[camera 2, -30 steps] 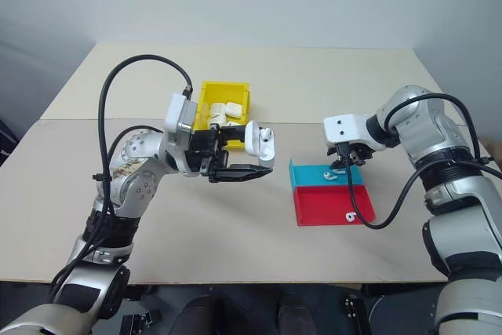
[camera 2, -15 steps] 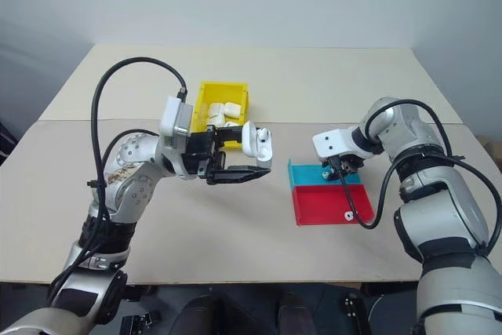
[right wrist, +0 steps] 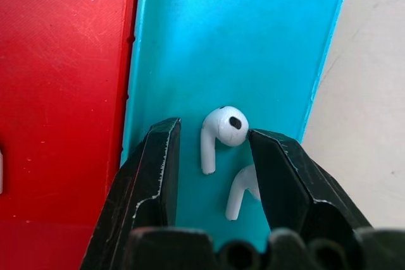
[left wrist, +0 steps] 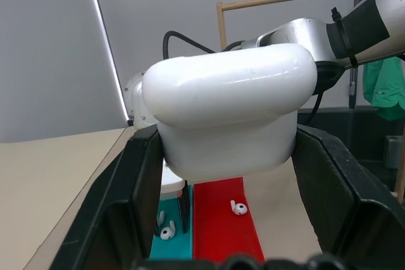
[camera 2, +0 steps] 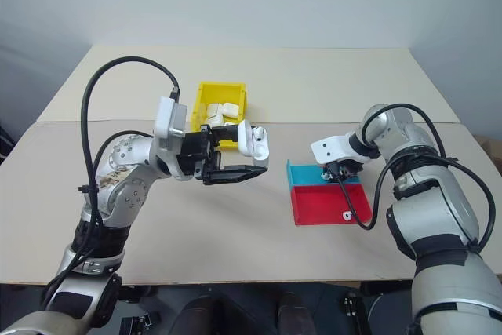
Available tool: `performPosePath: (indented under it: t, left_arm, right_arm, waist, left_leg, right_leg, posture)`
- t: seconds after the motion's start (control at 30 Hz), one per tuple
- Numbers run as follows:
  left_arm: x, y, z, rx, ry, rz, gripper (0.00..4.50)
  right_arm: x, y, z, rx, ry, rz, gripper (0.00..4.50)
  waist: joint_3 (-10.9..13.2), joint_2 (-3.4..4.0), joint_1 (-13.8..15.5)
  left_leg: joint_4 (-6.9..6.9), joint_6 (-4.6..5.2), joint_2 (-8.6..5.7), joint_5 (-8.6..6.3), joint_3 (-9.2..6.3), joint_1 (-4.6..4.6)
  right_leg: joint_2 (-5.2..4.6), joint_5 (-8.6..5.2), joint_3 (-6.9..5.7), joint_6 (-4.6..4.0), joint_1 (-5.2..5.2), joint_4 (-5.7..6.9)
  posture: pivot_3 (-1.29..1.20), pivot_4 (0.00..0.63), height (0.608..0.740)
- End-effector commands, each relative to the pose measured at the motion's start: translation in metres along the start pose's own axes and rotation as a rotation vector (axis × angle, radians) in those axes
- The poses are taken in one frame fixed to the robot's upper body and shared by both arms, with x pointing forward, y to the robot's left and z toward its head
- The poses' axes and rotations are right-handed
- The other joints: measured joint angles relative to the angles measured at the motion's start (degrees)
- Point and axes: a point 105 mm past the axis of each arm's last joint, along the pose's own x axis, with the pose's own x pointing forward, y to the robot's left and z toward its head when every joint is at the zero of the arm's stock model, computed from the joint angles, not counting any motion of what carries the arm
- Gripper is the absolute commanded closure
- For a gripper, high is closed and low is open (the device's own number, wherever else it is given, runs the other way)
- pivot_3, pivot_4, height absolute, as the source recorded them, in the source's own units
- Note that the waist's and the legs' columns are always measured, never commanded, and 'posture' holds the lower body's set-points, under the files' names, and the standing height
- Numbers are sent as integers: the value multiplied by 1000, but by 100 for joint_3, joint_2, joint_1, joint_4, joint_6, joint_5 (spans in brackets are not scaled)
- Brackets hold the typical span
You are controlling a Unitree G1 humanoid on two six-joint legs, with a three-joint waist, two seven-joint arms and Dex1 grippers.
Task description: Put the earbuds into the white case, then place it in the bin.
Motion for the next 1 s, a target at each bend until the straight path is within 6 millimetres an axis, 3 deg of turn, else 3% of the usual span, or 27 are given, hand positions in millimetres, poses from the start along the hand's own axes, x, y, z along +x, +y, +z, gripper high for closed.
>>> performPosePath:
  t: [0.03, 0.1, 0.13, 0.33, 0.53, 0.63, 0.77, 0.9, 1.0]
  left_arm:
    - [-1, -2, 11, 37, -27, -2, 1705]
    - [-1, -3, 12, 37, -27, 0, 1705]
    - [-1, -3, 12, 37, -27, 0, 1705]
    - [0, -5, 12, 36, -28, 0, 1705]
    - [0, -4, 12, 29, -27, -9, 1705]
    - [-1, -2, 12, 25, -25, -14, 1705]
    - [0, 4, 13, 19, -33, -29, 1705]
    - [2, 8, 12, 18, -36, -38, 1705]
    - [4, 7, 10, 3, -40, -61, 1705]
  right_arm:
    - [-1, -2, 1, -15, 2, -9, 3156]
    - [1, 0, 0, -17, 3, -6, 3818]
    - [1, 1, 0, -16, 5, 0, 3879]
    - [0, 4, -3, -2, 0, 9, 3879]
    - [-27, -10, 6, 141, -137, -79, 3879]
    - [-47, -14, 15, 213, -239, -107, 3879]
    - [-92, -11, 37, 300, -480, -196, 3879]
    - [-151, 2, 74, 401, -875, -285, 3879]
    - [-183, 16, 98, 439, -1135, -347, 3879]
  waist:
    - [0, 0, 2]
    - [0, 0, 3]
    - [0, 0, 3]
    - [0, 0, 3]
    - [0, 1, 6]
    - [3, 6, 15]
    - [5, 8, 70]
    - [5, 8, 113]
    - [4, 8, 119]
  left_leg:
    - [0, 0, 0, 0, 0, 0]
    - [0, 0, 0, 0, 0, 1]
    - [0, 0, 0, 0, 0, 1]
    - [0, 0, 0, 0, 0, 1]
    - [0, -1, 0, 1, 0, -1]
    - [0, -1, 0, 1, 0, -5]
    - [0, 1, 1, 0, -1, -9]
    - [2, 4, 1, -2, -2, -12]
    - [1, 5, 1, -3, -3, -10]
  right_leg:
    - [0, 0, 0, 0, 0, 0]
    - [0, 0, 0, 0, 2, 0]
    - [0, 0, 0, 0, 2, 0]
    - [0, 0, 0, 0, 2, 0]
    - [0, 0, 0, 0, 0, 2]
    - [0, 0, 0, 0, -4, 1]
    - [0, 0, -1, 0, -5, 1]
    - [0, 0, -2, 0, -4, 0]
    - [1, 0, -1, 0, -3, 1]
  posture:
    - [0, 150, 740]
    - [0, 150, 740]
    - [0, 150, 740]
    - [0, 150, 740]
    - [0, 150, 740]
    - [0, 150, 740]
    - [0, 150, 740]
    - [0, 150, 740]
    - [0, 150, 740]
